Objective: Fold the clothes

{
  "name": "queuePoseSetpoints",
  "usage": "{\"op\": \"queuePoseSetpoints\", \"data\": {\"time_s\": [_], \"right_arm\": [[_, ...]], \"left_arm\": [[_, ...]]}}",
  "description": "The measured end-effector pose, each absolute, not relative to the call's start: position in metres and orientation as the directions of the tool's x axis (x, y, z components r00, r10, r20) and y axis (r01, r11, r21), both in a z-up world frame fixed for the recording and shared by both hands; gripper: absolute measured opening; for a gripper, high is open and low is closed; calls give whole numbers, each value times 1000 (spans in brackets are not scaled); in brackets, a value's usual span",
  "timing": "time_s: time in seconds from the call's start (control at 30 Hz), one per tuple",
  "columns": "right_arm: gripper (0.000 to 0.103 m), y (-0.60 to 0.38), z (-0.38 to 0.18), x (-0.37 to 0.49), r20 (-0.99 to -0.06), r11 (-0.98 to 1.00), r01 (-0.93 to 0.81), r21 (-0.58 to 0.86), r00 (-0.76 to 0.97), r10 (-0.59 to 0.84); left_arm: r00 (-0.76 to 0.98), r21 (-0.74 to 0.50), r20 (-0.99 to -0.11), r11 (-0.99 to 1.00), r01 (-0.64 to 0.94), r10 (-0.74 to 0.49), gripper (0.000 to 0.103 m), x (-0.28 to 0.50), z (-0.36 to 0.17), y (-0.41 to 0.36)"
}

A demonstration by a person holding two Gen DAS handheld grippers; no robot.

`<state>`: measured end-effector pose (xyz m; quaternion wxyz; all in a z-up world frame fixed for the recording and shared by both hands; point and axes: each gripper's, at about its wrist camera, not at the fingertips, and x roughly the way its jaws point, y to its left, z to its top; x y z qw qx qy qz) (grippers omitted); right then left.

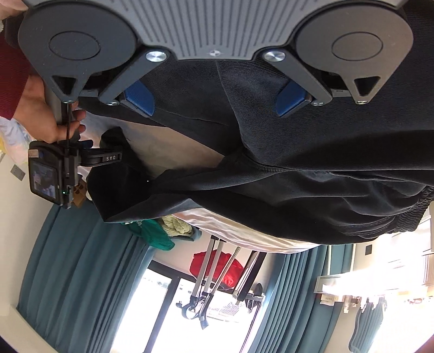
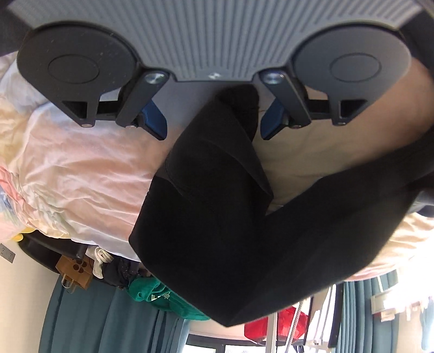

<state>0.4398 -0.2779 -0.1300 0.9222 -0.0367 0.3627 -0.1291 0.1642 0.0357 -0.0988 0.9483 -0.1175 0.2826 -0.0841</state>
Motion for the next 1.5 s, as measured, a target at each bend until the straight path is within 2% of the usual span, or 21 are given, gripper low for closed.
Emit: {"op": "queuePoseSetpoints", "data": {"time_s": [0.1,0.13,0.17,0.2,0.3,0.43,0.53,0.7,0.77,0.9,1.0,1.17,1.37,1.47,1.5], "right_arm": [[63,-279,-151,470,-709,945,217,-244,625,-326],[52,-281,-150,474,-713,944,222,-243,619,-329],[26,-283,-149,477,-717,942,229,-246,610,-336],[16,-284,-144,481,-718,925,242,-293,583,-380],[13,-284,-127,482,-706,891,159,-426,557,-437],[12,-294,-93,467,-543,647,-39,-761,586,-602],[12,-317,-61,452,-409,405,-150,-902,598,-689],[11,-347,-54,403,-341,83,-397,-914,640,-689],[11,-358,-67,379,-350,-6,-483,-875,643,-681],[10,-369,-98,343,-427,-21,-590,-807,607,-670],[10,-372,-102,345,-471,105,-547,-830,587,-658],[10,-372,-57,397,-441,328,-295,-897,627,-642],[9,-379,7,448,-236,334,-3,-943,712,-661],[10,-400,-22,445,-177,264,23,-964,686,-706],[10,-409,-46,440,-208,257,-24,-966,661,-720]], "left_arm": [[848,-255,-470,957,136,-246,97,177,-104,38],[850,-264,-459,953,148,-259,97,181,-105,39],[849,-276,-454,949,155,-271,97,184,-105,42],[846,-289,-452,944,159,-281,97,187,-105,44],[844,-325,-444,932,161,-300,97,190,-102,52],[845,-358,-430,919,164,-318,97,186,-95,57],[845,-382,-419,909,168,-332,97,182,-89,60],[851,-361,-410,915,180,-329,97,177,-82,57],[849,-336,-415,922,191,-328,97,177,-83,52],[854,-286,-418,937,199,-309,97,176,-83,43],[850,-277,-426,939,203,-309,97,178,-87,42],[839,-281,-444,938,201,-313,97,185,-95,42],[825,-319,-456,926,200,-335,97,193,-104,48],[816,-329,-464,922,203,-345,97,196,-107,50],[815,-329,-465,922,204,-346,97,197,-108,50]]}}
